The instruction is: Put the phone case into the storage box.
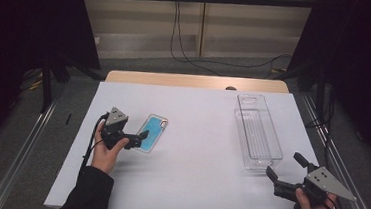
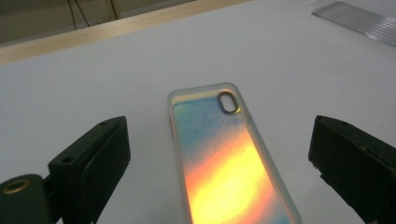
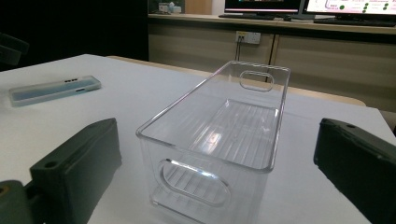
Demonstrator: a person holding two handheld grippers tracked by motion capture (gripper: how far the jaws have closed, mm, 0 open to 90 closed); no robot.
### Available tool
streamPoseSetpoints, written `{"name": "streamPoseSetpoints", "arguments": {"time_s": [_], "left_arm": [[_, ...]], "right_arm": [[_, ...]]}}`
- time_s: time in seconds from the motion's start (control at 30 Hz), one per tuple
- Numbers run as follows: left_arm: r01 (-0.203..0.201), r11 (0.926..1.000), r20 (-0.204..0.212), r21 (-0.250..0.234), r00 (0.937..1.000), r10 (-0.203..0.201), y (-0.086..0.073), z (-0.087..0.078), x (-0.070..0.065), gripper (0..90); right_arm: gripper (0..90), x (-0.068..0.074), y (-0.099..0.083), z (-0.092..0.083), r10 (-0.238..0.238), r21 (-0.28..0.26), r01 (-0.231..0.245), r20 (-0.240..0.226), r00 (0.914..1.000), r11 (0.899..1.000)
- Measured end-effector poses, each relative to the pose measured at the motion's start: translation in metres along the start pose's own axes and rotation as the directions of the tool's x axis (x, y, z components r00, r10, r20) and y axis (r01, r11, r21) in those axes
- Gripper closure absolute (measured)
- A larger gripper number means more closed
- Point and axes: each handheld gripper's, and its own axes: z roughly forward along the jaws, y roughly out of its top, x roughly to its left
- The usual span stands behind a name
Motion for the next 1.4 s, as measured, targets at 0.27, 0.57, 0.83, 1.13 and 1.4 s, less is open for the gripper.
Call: {"name": "streamPoseSetpoints", "arguments": {"time_s": [0.27,0.57,0.83,1.13,1.4], "left_arm": [[-0.028,0.9988,0.001,0.039,0.9996,0.028,0.006,0.01,-0.004,5.9],[-0.002,0.9967,0.012,0.081,0.9999,0.001,0.013,0.022,-0.003,3.7],[0.014,0.9881,0.02,0.153,0.9997,-0.017,0.023,0.033,-0.006,5.6],[-0.004,0.9678,0.025,0.252,0.9997,-0.003,0.029,0.044,-0.001,8.3],[-0.013,0.9373,0.012,0.348,0.9999,0.01,0.03,0.054,0.0,6.9]], "right_arm": [[0.0,0.0,0.0,0.0,0.0,-0.001,0.0,0.0,1.0,1.0],[0.0,0.0,0.0,0.0,0.002,0.001,-0.002,-0.002,1.0,1.0],[0.0,0.0,0.0,0.0,0.0,0.0,0.001,-0.005,1.0,1.0],[0.0,0.0,0.0,0.0,-0.002,0.003,0.002,-0.006,1.0,1.0],[0.0,0.001,0.0,0.001,-0.004,0.006,0.004,-0.008,1.0,1.0]]}}
